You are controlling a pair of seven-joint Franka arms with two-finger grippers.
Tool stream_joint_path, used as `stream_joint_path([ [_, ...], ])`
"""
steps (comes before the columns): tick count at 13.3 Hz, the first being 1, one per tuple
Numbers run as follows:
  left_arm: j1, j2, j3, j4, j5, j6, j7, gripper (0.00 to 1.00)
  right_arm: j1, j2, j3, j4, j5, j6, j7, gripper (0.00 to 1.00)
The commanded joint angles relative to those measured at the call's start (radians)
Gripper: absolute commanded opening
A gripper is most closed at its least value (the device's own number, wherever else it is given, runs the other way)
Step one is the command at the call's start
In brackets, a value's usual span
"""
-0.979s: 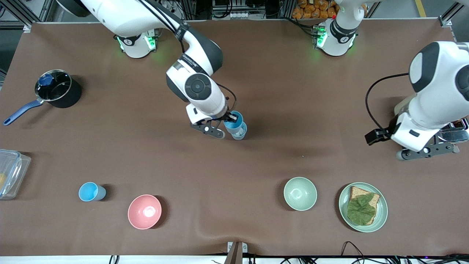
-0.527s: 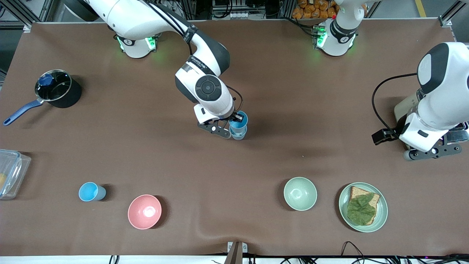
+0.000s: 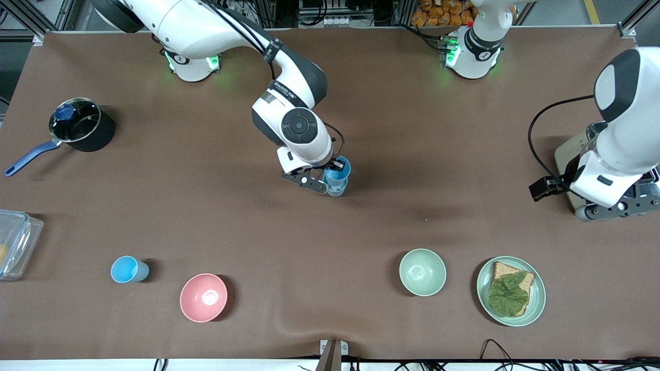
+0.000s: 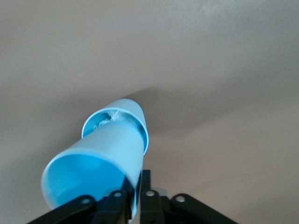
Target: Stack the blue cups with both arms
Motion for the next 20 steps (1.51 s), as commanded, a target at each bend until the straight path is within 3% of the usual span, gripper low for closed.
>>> stream_joint_path([
  [1, 0.022, -0.046, -0.009, -0.011, -0.006, -0.020, 0.035, 1.00, -0.001, -0.002, -0.019, 0.030, -0.023, -0.012, 0.012, 1.00],
  [3, 0.026, -0.060, -0.009, 0.001, -0.040, -0.022, 0.035, 1.00, -0.054, -0.045, -0.017, 0.024, -0.020, -0.050, -0.064, 1.00],
  [6, 0.050, -0.072, -0.011, 0.015, -0.068, -0.034, 0.081, 1.00, -0.168, -0.134, -0.011, 0.022, -0.012, -0.251, -0.314, 1.00],
  [8, 0.048, -0.091, 0.006, 0.015, -0.086, -0.040, 0.151, 1.00, -0.240, -0.172, -0.010, 0.015, -0.006, -0.310, -0.470, 1.00],
  [11, 0.034, -0.108, 0.040, 0.012, -0.106, -0.043, 0.173, 1.00, -0.338, -0.308, -0.031, -0.103, 0.000, -0.324, -0.703, 1.00],
  [13, 0.028, -0.117, 0.051, 0.010, -0.106, -0.069, 0.179, 1.00, -0.350, -0.422, -0.126, -0.194, 0.046, -0.357, -0.892, 1.00],
  [18, -0.044, -0.152, 0.161, -0.004, -0.149, -0.098, 0.202, 1.00, -0.325, -0.577, -0.365, -0.197, 0.063, -0.512, -1.182, 1.00],
  [20, -0.104, -0.166, 0.236, -0.016, -0.154, -0.100, 0.225, 1.00, -0.303, -0.613, -0.473, -0.188, 0.099, -0.547, -1.265, 1.00],
])
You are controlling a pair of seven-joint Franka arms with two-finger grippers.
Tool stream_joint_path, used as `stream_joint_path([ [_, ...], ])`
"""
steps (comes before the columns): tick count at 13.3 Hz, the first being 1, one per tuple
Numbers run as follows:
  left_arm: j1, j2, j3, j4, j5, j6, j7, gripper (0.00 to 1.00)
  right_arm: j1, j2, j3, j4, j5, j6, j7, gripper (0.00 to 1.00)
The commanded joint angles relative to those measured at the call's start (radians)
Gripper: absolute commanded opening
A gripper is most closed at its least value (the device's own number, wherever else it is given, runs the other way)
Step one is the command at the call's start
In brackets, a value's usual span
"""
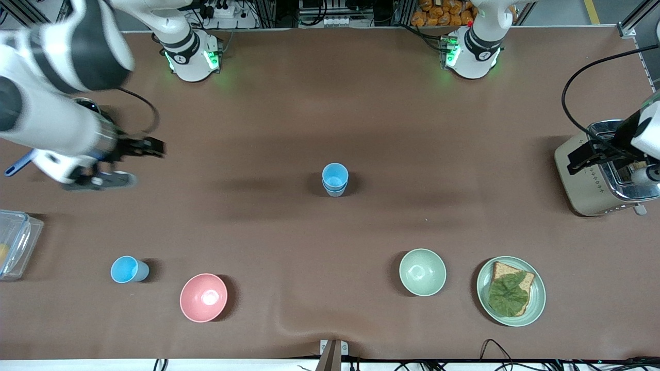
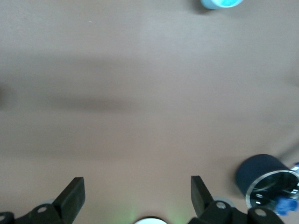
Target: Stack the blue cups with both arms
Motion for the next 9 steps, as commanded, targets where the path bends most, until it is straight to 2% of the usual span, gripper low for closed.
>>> stream_joint_path([
  [1, -0.070, -0.041, 0.089, -0.027, -0.032, -0.012, 0.039, 1.00, 0.021, -0.072, -0.125, -0.022, 0.091, -0.029, -0.078, 1.00],
  [2, -0.076, -0.043, 0.095, -0.027, -0.034, -0.012, 0.039, 1.00, 0.016, -0.074, -0.148, 0.010, 0.103, -0.059, -0.078, 1.00],
  [4, -0.076, -0.041, 0.095, -0.021, -0.032, -0.013, 0.040, 1.00, -0.013, -0.072, -0.152, 0.083, 0.103, -0.107, -0.077, 1.00],
  [9, -0.084, -0.040, 0.095, -0.010, -0.034, -0.050, 0.037, 1.00, -0.057, -0.085, -0.147, 0.119, 0.109, -0.126, -0.077, 1.00],
])
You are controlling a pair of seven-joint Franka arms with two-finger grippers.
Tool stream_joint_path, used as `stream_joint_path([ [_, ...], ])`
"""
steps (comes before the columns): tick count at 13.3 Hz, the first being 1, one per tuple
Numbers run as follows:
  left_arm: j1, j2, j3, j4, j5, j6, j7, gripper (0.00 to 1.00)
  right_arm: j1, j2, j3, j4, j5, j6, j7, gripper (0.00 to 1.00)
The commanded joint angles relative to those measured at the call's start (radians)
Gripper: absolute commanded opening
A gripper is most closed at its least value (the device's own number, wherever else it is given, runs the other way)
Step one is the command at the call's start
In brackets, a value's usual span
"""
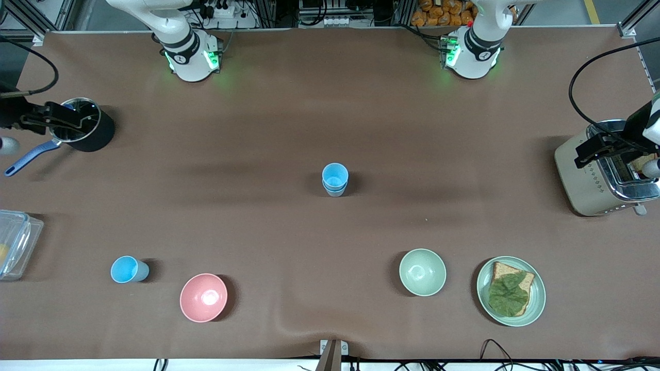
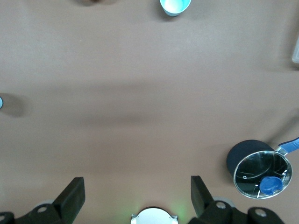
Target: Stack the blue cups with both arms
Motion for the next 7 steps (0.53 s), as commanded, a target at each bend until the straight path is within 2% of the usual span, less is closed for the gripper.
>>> stream_joint_path([
  [1, -0.016, -0.018, 0.014, 0.001, -0.025, -0.034, 0.026, 1.00, -0.018, -0.012, 0.013, 0.015, 0.015, -0.013, -0.001, 1.00],
  [7, -0.014, -0.023, 0.014, 0.009, -0.027, -0.061, 0.027, 1.00, -0.016, -0.015, 0.013, 0.022, -0.012, 0.028, -0.003, 1.00],
])
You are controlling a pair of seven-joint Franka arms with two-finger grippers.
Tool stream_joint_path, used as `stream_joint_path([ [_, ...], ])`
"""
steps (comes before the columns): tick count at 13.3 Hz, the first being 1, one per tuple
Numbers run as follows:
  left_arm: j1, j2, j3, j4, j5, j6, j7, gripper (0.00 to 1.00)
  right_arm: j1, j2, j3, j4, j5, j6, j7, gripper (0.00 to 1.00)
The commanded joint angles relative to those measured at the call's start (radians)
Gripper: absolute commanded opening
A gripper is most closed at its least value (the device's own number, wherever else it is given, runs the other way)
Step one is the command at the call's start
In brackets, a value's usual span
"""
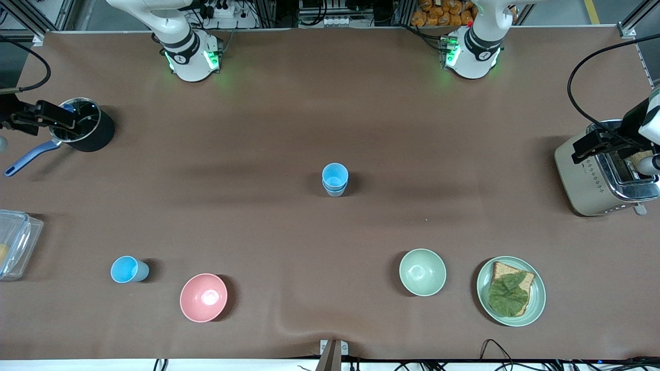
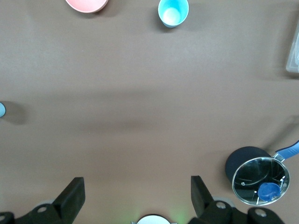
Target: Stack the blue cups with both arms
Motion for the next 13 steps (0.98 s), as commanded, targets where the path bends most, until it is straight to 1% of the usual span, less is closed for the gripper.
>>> stream_joint_path([
  [1, -0.007, -0.017, 0.014, 0.006, -0.027, -0.033, 0.027, 1.00, -0.016, -0.014, 0.015, 0.012, -0.017, 0.005, -0.003, 1.00],
  [13, -0.002, -0.017, 0.018, 0.013, -0.042, -0.049, 0.029, 1.00, 0.000, -0.012, 0.014, 0.015, -0.013, 0.018, -0.001, 1.00],
])
